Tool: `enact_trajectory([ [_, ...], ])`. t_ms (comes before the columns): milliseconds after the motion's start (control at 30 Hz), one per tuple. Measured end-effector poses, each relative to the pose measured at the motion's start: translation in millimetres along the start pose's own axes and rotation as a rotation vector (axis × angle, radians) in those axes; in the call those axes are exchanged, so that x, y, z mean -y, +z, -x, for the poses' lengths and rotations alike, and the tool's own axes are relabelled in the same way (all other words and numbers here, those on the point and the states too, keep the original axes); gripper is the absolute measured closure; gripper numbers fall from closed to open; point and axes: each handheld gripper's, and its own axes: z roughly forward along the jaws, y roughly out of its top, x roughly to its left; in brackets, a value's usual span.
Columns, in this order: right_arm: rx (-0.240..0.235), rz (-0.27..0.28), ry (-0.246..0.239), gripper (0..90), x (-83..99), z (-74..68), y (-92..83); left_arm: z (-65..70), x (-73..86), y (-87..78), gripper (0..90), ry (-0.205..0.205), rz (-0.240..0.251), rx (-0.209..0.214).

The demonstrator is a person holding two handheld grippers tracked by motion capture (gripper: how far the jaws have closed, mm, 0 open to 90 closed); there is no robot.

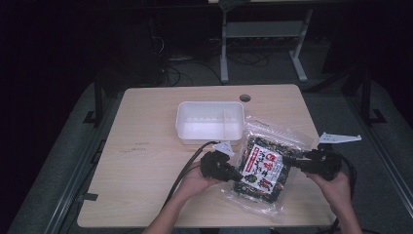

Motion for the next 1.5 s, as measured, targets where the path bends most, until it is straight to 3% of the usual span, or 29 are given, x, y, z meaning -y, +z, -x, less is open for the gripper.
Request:
enact_trajectory([
  [133, -0.035, 0.008, -0.015, 53.8, -1.4, -5.2, -1.4, 0.3, 0.1, -0.4, 70.5, 0.004, -0.002, -0.001],
  [233, -0.032, 0.015, -0.038, 62.8, -3.7, -10.2, -4.5, 0.2, 0.8, -1.6, 70.4, 0.003, -0.002, -0.001],
  [367, -0.097, 0.053, -0.024, 73.3, -6.8, -13.8, -11.4, 0.0, 1.3, -3.2, 68.8, 0.004, 0.002, -0.011],
  [500, -0.139, 0.068, -0.026, 76.3, -9.6, -18.2, -14.4, -0.1, 1.8, -5.2, 66.1, 0.006, 0.008, -0.015],
  [667, -0.149, 0.066, -0.032, 77.6, -13.8, -25.3, -14.9, -1.0, 3.7, -7.3, 61.4, 0.002, 0.014, -0.02],
  [700, -0.149, 0.066, -0.032, 77.6, -13.8, -25.3, -14.9, -1.2, 4.2, -8.7, 61.4, 0.003, 0.014, -0.025],
  [733, -0.162, 0.075, -0.038, 78.2, -15.5, -29.2, -15.6, 0.6, 5.3, -10.9, 57.2, 0.015, 0.018, -0.056],
  [800, -0.162, 0.078, -0.04, 78.4, -16.4, -30.8, -15.9, 1.8, 5.6, -11.9, 54.9, 0.019, 0.016, -0.072],
  [867, -0.167, 0.085, -0.047, 78.8, -19.5, -36.8, -17.3, 3.9, 6.6, -13.8, 45.0, 0.021, 0.011, -0.099],
  [900, -0.165, 0.088, -0.057, 78.8, -20.7, -39.1, -17.7, 5.7, 9.5, -15.9, 43.8, 0.028, 0.01, -0.122],
  [1100, -0.13, 0.095, -0.099, 79.0, -27.7, -54.9, -19.5, 7.9, 19.2, -23.5, 37.2, 0.026, 0.011, -0.156],
  [1200, -0.114, 0.094, -0.117, 79.0, -31.2, -63.1, -19.1, 7.7, 31.5, -38.3, 32.8, 0.008, 0.032, -0.176],
  [1500, -0.08, 0.119, -0.15, 79.0, -47.2, -79.2, -17.8, 12.5, 58.1, -66.1, 27.2, -0.019, 0.019, -0.212],
])
